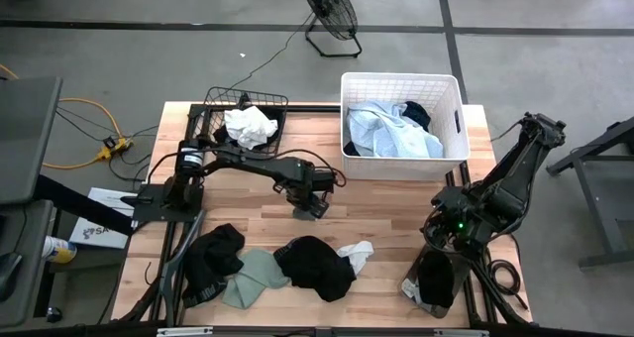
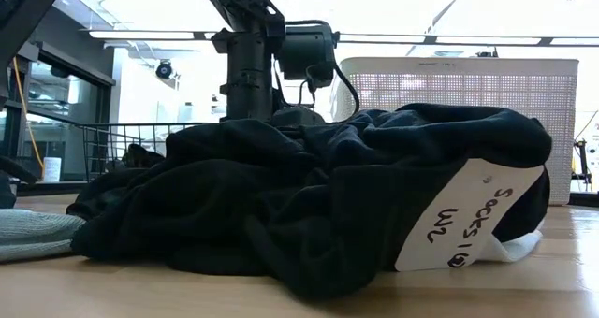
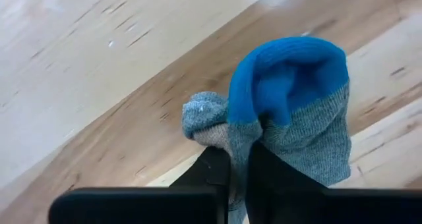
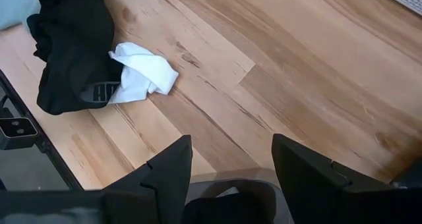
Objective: Pick & Place Cloths
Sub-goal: Put the blue gray sock into the black bin
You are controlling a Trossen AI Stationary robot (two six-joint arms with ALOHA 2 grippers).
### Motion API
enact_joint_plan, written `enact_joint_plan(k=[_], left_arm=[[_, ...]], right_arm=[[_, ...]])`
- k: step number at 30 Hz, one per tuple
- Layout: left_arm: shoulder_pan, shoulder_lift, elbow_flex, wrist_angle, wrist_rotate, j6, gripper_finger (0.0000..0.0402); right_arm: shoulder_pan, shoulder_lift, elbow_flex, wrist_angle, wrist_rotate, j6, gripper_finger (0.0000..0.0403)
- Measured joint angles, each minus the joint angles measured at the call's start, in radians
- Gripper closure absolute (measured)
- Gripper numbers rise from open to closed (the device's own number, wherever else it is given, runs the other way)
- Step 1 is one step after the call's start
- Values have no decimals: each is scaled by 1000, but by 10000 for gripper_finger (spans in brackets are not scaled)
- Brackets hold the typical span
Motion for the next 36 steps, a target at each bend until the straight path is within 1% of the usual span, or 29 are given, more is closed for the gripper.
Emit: enact_joint_plan(k=[6, 9, 13, 19, 24, 30, 33, 36], left_arm=[[-2, -23, 34, -7, 27, 79, 395], [-3, -61, 65, -9, 26, 112, 396], [-9, -114, 113, -8, 10, 162, 396], [-33, -169, 206, 7, -26, 241, 396], [-62, -172, 319, 14, -60, 343, 396], [-95, -174, 419, 22, -157, 430, 396], [-108, -174, 450, 60, -196, 494, 396], [-121, -174, 454, 140, -227, 559, 396]], right_arm=[[0, 0, 0, 1, 10, -9, 202], [0, 0, 0, 10, 29, -29, 202], [0, 0, 0, 50, 38, -90, 202], [-2, 0, 0, 121, 111, -179, 202], [-2, 0, 0, 180, 211, -272, 202], [-2, 0, 0, 239, 341, -379, 202], [-2, 0, 0, 276, 431, -430, 202], [-2, 0, 0, 330, 559, -485, 202]])
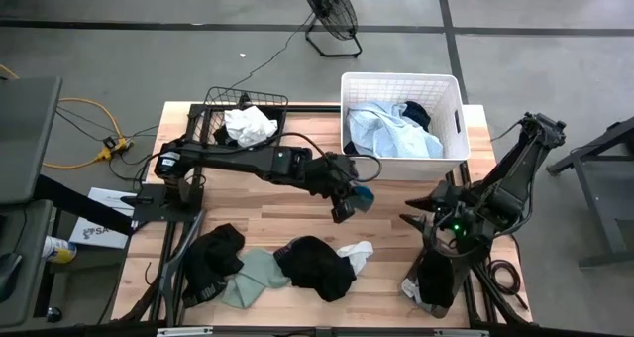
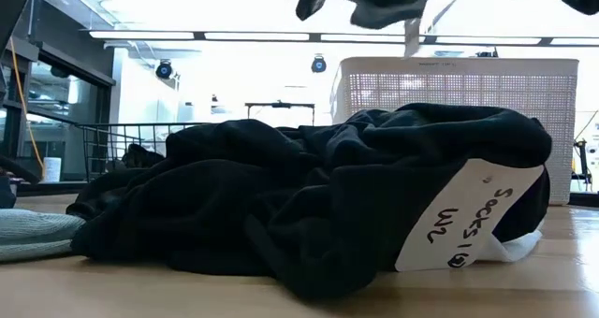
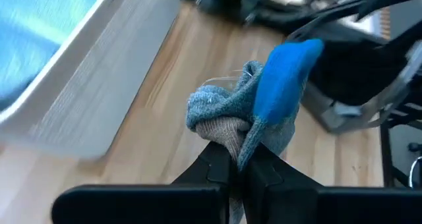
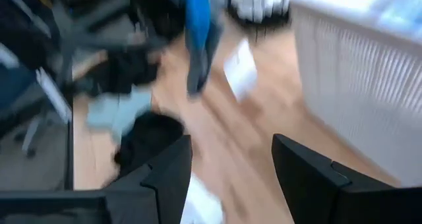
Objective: Pick & Place Cloths
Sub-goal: Put the blue gray sock into the black bin
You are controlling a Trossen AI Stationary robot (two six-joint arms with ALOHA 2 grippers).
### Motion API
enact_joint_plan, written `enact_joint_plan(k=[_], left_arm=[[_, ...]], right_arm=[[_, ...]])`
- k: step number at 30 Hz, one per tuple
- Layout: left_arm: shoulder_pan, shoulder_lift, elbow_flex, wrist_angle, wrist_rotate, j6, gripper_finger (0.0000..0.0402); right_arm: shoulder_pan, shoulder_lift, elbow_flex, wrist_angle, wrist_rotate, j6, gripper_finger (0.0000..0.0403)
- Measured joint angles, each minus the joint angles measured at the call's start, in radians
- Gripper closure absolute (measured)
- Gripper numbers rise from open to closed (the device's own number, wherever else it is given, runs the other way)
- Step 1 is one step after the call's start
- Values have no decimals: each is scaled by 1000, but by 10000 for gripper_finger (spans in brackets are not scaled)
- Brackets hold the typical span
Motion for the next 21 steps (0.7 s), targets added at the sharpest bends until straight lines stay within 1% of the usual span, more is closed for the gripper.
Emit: enact_joint_plan(k=[2, 4, 6, 8, 10, 12, 14, 18, 21], left_arm=[[-8, 0, 0, 48, -9, 33, 396], [-12, 0, 0, 90, -18, 53, 396], [-13, 0, 0, 117, -20, 67, 396], [-12, 0, 0, 134, -24, 69, 396], [-11, 0, 0, 153, -32, 76, 396], [-11, 0, 0, 169, -41, 91, 396], [-10, 0, 0, 176, -47, 99, 396], [-11, 0, 0, 195, -48, 100, 396], [-11, 0, 0, 224, -48, 116, 396]], right_arm=[[0, 0, 0, 45, 85, -54, 202], [0, 0, 0, 91, 146, -134, 202], [0, 0, 0, 141, 177, -234, 202], [-5, 0, 0, 189, 187, -327, 201], [-24, 0, 0, 229, 176, -388, 197], [-50, 0, 0, 266, 147, -426, 183], [-77, 0, 0, 303, 116, -462, 162], [-142, 0, 0, 390, 79, -527, 106], [-194, 0, 0, 447, 2, -605, 71]])
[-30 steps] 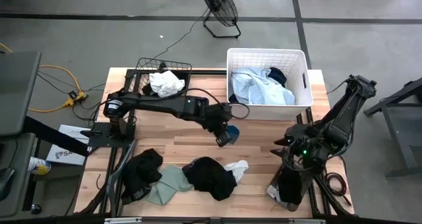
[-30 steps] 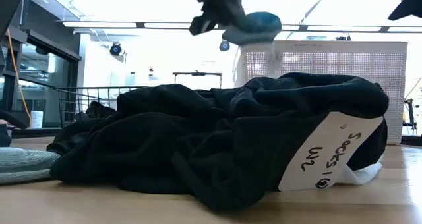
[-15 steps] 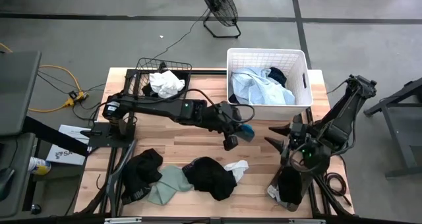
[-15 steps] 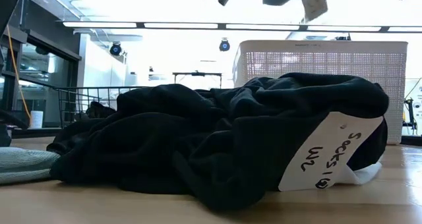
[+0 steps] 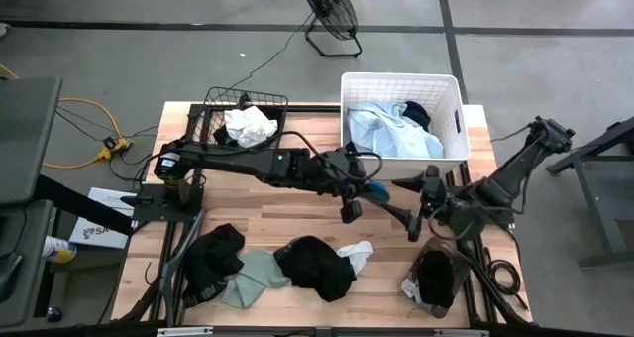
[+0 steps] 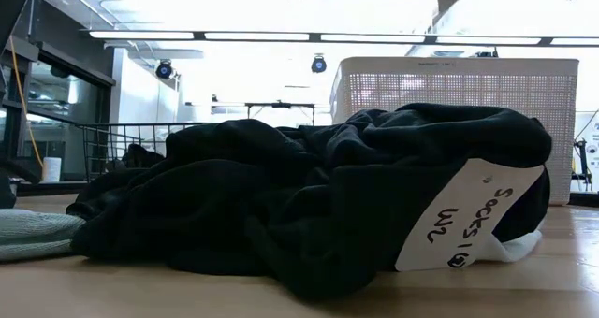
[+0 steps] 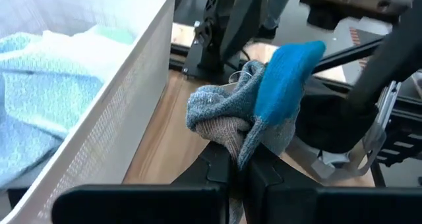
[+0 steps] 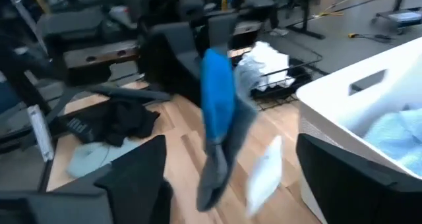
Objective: Pick & Place Cloths
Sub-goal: Put the blue gray sock into the black bin
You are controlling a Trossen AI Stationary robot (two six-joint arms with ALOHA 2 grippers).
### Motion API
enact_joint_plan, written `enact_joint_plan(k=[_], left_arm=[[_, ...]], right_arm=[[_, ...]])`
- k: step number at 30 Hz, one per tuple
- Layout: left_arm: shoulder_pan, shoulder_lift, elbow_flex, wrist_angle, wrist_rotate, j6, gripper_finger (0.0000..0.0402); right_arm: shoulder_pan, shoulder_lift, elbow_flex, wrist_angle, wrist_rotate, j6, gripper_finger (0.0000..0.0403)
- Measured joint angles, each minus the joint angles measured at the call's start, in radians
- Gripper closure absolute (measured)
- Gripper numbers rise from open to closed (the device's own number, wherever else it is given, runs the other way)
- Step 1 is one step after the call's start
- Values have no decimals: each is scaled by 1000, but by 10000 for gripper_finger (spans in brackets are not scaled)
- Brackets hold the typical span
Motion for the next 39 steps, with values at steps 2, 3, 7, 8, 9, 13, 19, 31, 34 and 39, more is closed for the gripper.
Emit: enact_joint_plan(k=[2, 3, 7, 8, 9, 13, 19, 31, 34, 39], left_arm=[[0, 0, 0, 18, 0, 5, 396], [0, 0, 0, 29, 4, 5, 396], [0, 0, 0, 73, 28, 6, 396], [0, 0, 0, 79, 34, 6, 396], [0, 0, 0, 81, 37, 6, 396], [0, 0, 0, 98, 52, 4, 396], [0, -1, 0, 99, 56, 2, 396], [0, -1, 0, 95, 59, 2, 395], [0, -1, 0, 95, 59, -3, 376], [0, -1, 0, 95, 59, -8, 335]], right_arm=[[-35, 0, 0, 30, -80, -43, 57], [-53, 0, 0, 43, -117, -58, 53], [-106, 0, 0, 75, -202, -89, 57], [-114, 0, 0, 78, -207, -88, 62], [-120, 0, 0, 77, -215, -89, 69], [-127, 0, 0, 77, -226, -89, 111], [-126, 0, 0, 76, -229, -95, 202], [-127, 0, 0, 62, -270, -95, 390], [-127, 0, 0, 59, -277, -90, 391], [-127, 0, 0, 60, -301, -87, 396]])
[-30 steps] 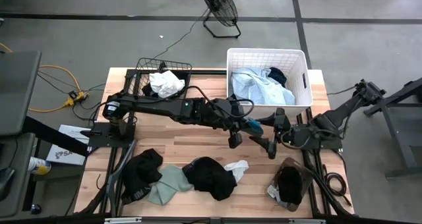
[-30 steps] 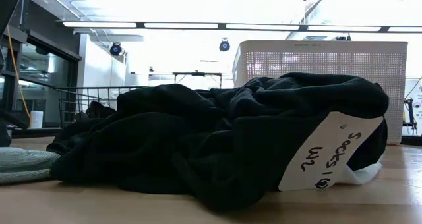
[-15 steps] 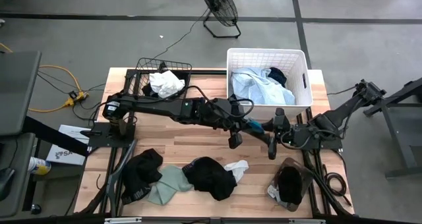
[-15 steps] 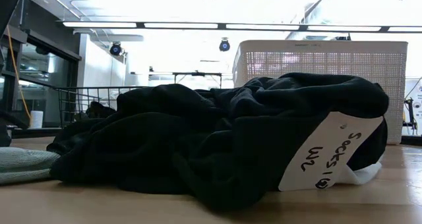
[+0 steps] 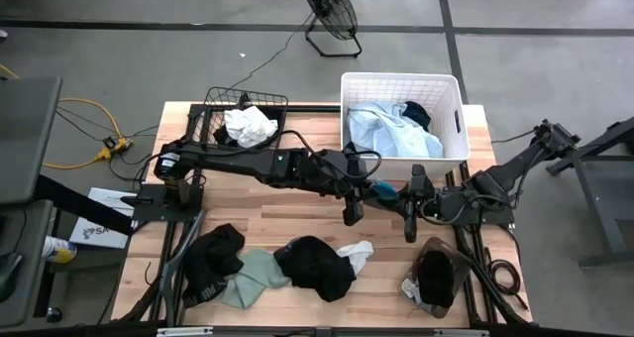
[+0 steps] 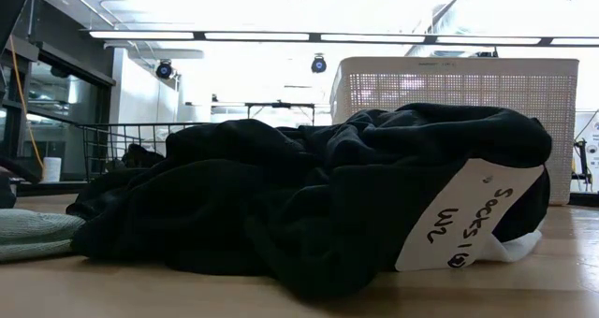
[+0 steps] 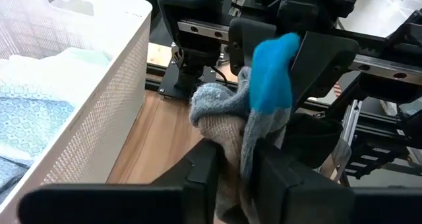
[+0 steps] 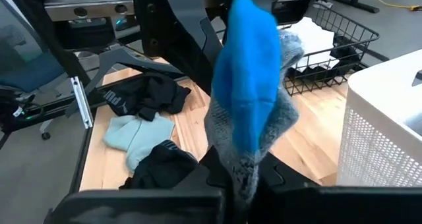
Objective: Pick & Place Cloths
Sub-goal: Put the blue gray sock into the black bin
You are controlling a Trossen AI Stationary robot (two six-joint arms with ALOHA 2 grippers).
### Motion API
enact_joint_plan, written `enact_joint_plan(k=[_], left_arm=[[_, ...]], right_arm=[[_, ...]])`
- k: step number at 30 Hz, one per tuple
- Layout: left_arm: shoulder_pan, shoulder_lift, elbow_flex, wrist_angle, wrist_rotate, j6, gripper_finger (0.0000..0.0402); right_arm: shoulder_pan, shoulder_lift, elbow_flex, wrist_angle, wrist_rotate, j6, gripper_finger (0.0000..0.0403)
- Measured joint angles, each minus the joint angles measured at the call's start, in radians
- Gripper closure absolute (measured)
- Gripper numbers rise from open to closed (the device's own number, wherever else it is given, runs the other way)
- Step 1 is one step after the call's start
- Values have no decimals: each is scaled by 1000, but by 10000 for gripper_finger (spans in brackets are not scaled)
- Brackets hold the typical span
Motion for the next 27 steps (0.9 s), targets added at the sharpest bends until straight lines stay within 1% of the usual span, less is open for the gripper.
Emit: enact_joint_plan(k=[5, 10, 15, 17, 20, 27], left_arm=[[0, -1, 0, 0, -4, 32, 294], [1, -18, 0, -24, 6, 43, 237], [1, -57, 0, -99, 29, 43, 188], [1, -70, 0, -116, 29, 43, 177], [1, -93, -1, -149, 29, 37, 171], [1, -109, 0, -139, 29, 31, 170]], right_arm=[[0, -2, 0, -11, -9, 22, 396], [-5, -6, 0, -38, -40, 55, 397], [-6, -19, 0, -104, -112, 129, 397], [-6, -28, 0, -134, -165, 172, 397], [-6, -41, 0, -182, -282, 236, 397], [3, -50, 0, -318, -623, 399, 397]])
